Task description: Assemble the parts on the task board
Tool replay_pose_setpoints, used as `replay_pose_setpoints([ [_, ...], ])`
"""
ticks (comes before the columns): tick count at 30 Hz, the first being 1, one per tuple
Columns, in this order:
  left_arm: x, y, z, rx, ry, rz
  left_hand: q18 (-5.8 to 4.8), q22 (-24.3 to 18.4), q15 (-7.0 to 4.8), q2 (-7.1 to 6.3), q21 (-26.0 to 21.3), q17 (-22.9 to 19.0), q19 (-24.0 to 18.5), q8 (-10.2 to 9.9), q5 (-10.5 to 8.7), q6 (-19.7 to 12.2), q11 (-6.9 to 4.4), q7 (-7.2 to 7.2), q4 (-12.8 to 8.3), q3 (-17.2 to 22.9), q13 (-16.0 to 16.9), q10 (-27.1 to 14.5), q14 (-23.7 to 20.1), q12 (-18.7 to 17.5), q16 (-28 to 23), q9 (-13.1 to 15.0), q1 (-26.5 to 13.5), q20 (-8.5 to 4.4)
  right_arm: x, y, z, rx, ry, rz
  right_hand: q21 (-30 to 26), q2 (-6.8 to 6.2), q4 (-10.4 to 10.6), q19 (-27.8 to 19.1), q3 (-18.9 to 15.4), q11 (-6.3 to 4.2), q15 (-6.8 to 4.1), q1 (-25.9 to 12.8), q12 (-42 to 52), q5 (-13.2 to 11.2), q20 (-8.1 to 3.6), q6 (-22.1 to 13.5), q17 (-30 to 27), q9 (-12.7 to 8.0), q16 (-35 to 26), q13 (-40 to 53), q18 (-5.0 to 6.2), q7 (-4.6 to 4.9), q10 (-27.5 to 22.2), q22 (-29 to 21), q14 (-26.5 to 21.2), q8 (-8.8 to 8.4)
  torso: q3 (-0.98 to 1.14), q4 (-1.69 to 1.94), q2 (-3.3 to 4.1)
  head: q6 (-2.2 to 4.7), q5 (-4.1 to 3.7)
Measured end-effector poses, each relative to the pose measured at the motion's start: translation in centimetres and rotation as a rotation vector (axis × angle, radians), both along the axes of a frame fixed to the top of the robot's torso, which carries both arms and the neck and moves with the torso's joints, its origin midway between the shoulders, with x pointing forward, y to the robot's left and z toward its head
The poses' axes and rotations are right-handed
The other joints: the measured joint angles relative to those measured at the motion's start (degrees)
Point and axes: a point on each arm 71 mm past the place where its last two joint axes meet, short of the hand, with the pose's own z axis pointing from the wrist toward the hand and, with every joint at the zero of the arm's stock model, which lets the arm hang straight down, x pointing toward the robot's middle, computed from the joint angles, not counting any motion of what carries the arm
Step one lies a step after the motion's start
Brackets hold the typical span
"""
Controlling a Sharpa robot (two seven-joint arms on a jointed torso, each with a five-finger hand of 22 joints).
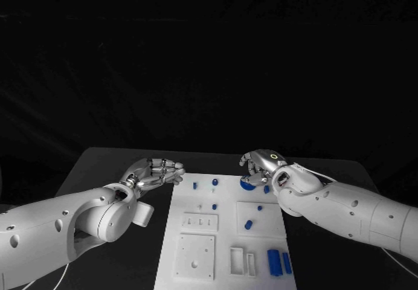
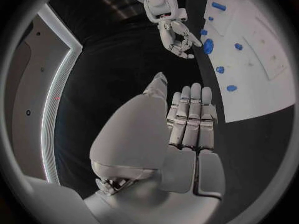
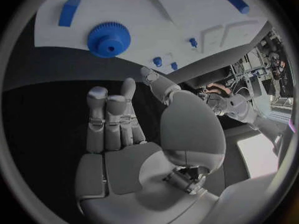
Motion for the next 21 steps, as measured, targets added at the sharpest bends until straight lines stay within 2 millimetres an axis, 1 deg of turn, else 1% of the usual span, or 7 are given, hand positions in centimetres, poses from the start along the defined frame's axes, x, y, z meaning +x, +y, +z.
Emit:
replay_pose_setpoints([
  [1, 0.0, 0.0, 0.0, 0.000, 0.000, 0.000, 0.00, 0.0, 0.00, 0.00, 0.0, 0.0, 0.0, 0.0, 0.00, 0.0, 0.00, 0.00, 0.0, 0.0, 0.0, 0.0, 0.0, 0.0, 0.0, 0.0, 0.0, 0.00, 0.1, -0.3, -0.1, -0.001, 0.013, -0.004, 0.4, 0.16, 0.0, 0.0, 0.0, 0.45, 0.26, -0.3, 5.3, 0.3, -0.18, 0.0, 0.9, -0.2, 0.8, 5.3, 0.04, 0.05, -3.1, 0.0, -0.3, -0.25, 0.06, -0.10, 0.02, 0.01, 0.01],
  [2, 0.0, 0.0, 0.0, 0.000, 0.000, 0.000, 0.00, 0.0, 0.00, 0.00, 0.0, 0.0, 0.0, 0.0, 0.00, 0.0, 0.00, 0.00, 0.0, 0.0, 0.0, 0.0, 0.0, 0.0, 0.0, 0.0, 0.0, 0.00, 0.2, -0.5, -0.2, -0.001, 0.025, -0.008, 1.0, -0.17, 0.1, -0.1, -0.1, 0.57, 0.43, -0.7, 8.5, 0.9, -0.23, -0.1, 1.6, -0.4, 1.5, 8.1, 0.04, 0.08, -4.0, 0.0, -0.4, -0.40, 0.09, -0.14, 0.03, 0.02, 0.01],
  [5, 0.1, 0.1, 0.0, 0.001, 0.000, 0.002, 0.00, 0.0, 0.00, 0.00, 0.0, 0.1, 0.0, 0.0, 0.00, 0.0, 0.00, 0.00, 0.0, 0.0, 0.0, 0.0, 0.0, 0.0, 0.0, 0.0, 0.0, 0.00, 0.4, -1.1, -0.6, -0.003, 0.061, -0.019, 2.7, 0.49, -0.4, 0.1, -1.4, 0.58, 0.62, -1.7, 14.7, 3.0, -0.54, -0.3, 4.2, -0.6, 4.0, 12.9, 0.04, 0.36, -4.4, 0.0, -0.6, -0.70, 0.23, -0.29, 0.07, 0.02, 0.06],
  [7, 0.1, 0.1, 0.0, 0.001, 0.000, 0.002, 0.00, 0.0, 0.00, 0.00, 0.0, 0.1, 0.0, 0.0, 0.00, 0.0, 0.00, 0.00, 0.0, 0.0, 0.0, 0.0, 0.0, 0.0, 0.0, 0.0, 0.0, 0.00, 0.6, -1.5, -0.7, -0.004, 0.079, -0.027, 3.8, 0.76, -0.7, 0.1, -1.8, 0.58, 0.91, -2.0, 17.0, 3.9, -0.92, -0.4, 5.7, -0.7, 5.0, 14.5, 0.00, 0.46, -4.4, 0.0, -0.9, -0.74, 0.25, -0.32, 0.09, 0.03, 0.01],
  [11, 0.2, 0.0, -0.1, 0.002, 0.000, 0.001, -0.01, 0.0, 0.00, 0.00, 0.0, 0.0, 0.0, 0.0, 0.00, 0.0, 0.00, 0.00, 0.0, 0.0, 0.0, 0.0, 0.0, 0.0, 0.0, 0.0, 0.0, 0.00, 0.9, -2.0, -1.0, -0.006, 0.104, -0.037, 4.9, 0.84, -0.9, -0.2, -2.0, 0.77, 1.13, -2.5, 19.7, 4.5, -1.23, -0.6, 7.2, -0.8, 5.7, 16.1, -0.24, 0.64, -4.8, 0.0, -1.1, -1.06, 0.23, -0.32, 0.10, 0.03, -0.27],
  [14, 0.2, -0.1, -0.1, 0.001, 0.000, -0.001, -0.01, 0.0, 0.00, 0.00, 0.0, 0.0, 0.0, 0.0, 0.00, 0.0, 0.00, 0.00, 0.0, 0.0, 0.0, 0.0, 0.0, 0.0, 0.0, 0.0, 0.0, 0.00, 1.1, -2.0, -1.3, -0.008, 0.120, -0.042, 5.5, 0.84, -1.0, 0.0, -2.1, 1.36, 1.13, -2.5, 21.7, 4.7, -1.40, -0.8, 7.9, -0.9, 6.0, 17.5, -0.30, 0.83, -3.6, 0.0, -1.1, -1.06, 0.16, -0.29, 0.10, 0.03, -0.42],
  [21, 0.3, -0.1, -0.1, 0.001, 0.001, -0.004, -0.02, 0.0, 0.00, 0.00, 0.0, 0.0, 0.0, 0.0, 0.00, 0.0, 0.00, 0.00, 0.0, 0.0, 0.0, 0.0, 0.0, 0.0, 0.0, 0.0, 0.0, 0.00, 1.3, -2.4, -2.5, -0.016, 0.159, -0.055, 6.1, 1.06, -1.0, 0.0, -2.1, 1.18, 1.14, -2.7, 24.1, 4.7, -1.41, -0.8, 8.7, -0.9, 6.2, 19.1, -0.55, 0.83, -1.7, 0.0, -1.1, -1.06, 0.04, -0.13, 0.13, -0.15, -0.61],
])
